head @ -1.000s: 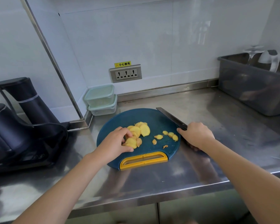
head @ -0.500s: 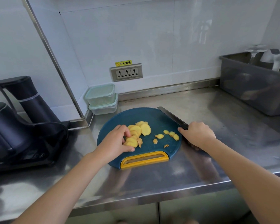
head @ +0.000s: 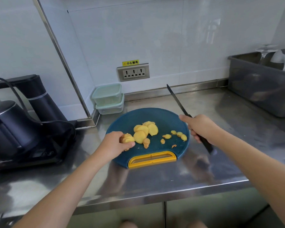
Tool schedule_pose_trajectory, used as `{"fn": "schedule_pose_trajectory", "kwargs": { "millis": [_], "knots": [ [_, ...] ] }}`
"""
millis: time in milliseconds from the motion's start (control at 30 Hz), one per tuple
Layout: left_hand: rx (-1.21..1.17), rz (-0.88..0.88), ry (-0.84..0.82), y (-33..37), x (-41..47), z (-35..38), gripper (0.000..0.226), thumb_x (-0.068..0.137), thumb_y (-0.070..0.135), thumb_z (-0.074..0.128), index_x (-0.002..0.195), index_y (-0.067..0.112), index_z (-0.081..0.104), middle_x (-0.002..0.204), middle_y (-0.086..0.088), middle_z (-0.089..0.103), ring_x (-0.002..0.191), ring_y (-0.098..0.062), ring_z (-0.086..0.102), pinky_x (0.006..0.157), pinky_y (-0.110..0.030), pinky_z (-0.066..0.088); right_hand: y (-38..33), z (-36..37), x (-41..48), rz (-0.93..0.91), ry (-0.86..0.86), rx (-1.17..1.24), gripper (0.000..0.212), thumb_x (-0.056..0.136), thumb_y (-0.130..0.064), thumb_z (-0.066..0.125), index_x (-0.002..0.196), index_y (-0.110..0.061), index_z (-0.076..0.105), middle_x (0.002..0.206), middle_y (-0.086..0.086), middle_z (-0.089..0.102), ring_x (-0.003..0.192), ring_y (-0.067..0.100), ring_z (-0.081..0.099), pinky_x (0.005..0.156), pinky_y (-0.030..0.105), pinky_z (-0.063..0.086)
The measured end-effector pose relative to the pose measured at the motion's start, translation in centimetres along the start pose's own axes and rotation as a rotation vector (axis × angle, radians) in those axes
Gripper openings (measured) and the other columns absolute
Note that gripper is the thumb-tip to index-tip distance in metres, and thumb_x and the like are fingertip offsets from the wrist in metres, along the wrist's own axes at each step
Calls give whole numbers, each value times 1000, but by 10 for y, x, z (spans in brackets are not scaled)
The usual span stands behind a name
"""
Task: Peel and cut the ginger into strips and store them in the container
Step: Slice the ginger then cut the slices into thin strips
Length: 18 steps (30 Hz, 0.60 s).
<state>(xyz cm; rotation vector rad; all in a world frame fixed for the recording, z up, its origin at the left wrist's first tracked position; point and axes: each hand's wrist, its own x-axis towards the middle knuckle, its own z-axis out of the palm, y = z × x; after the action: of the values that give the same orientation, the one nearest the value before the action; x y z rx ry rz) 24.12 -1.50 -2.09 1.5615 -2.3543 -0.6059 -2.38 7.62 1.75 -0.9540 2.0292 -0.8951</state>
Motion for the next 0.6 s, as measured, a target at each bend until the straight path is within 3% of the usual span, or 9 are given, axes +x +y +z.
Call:
{"fn": "schedule_pose_trajectory", "kwargs": {
  "millis": [100, 200, 400, 600],
  "knots": [
    [-238, -194, -64, -13, 5, -9, 34, 80, 42, 72, 67, 12, 62, 61, -1, 63, 52, -10, 56, 54, -20, 48, -24, 13, -29, 134, -441, 357, 53, 90, -56, 54, 58, -18, 39, 44, -4, 33, 33, 10, 30, 33, 19, 29],
    [-443, -309, -36, -26, 8, -16, 28, 83, 35, 70, 78, 8, 70, 61, -5, 60, 51, -12, 51, 51, -19, 47, -32, 36, -49, 198, -748, 357, 55, 89, -63, 48, 57, -19, 38, 43, -7, 31, 30, 7, 30, 30, 17, 28],
    [-642, -362, 133, -41, 7, -25, 24, 87, 26, 68, 95, 4, 68, 62, -6, 56, 49, -14, 46, 49, -22, 43, -27, 83, -59, 279, -813, 359, 57, 90, -65, 47, 57, -19, 40, 44, -6, 34, 32, 7, 32, 32, 17, 30],
    [-540, -291, 153, -27, 10, -14, 22, 86, 35, 66, 91, 14, 67, 57, -2, 60, 49, -12, 50, 51, -21, 44, -19, 100, -57, 320, -703, 332, 58, 92, -65, 44, 59, -17, 41, 46, -4, 36, 33, 9, 32, 34, 17, 30]
  ]
}}
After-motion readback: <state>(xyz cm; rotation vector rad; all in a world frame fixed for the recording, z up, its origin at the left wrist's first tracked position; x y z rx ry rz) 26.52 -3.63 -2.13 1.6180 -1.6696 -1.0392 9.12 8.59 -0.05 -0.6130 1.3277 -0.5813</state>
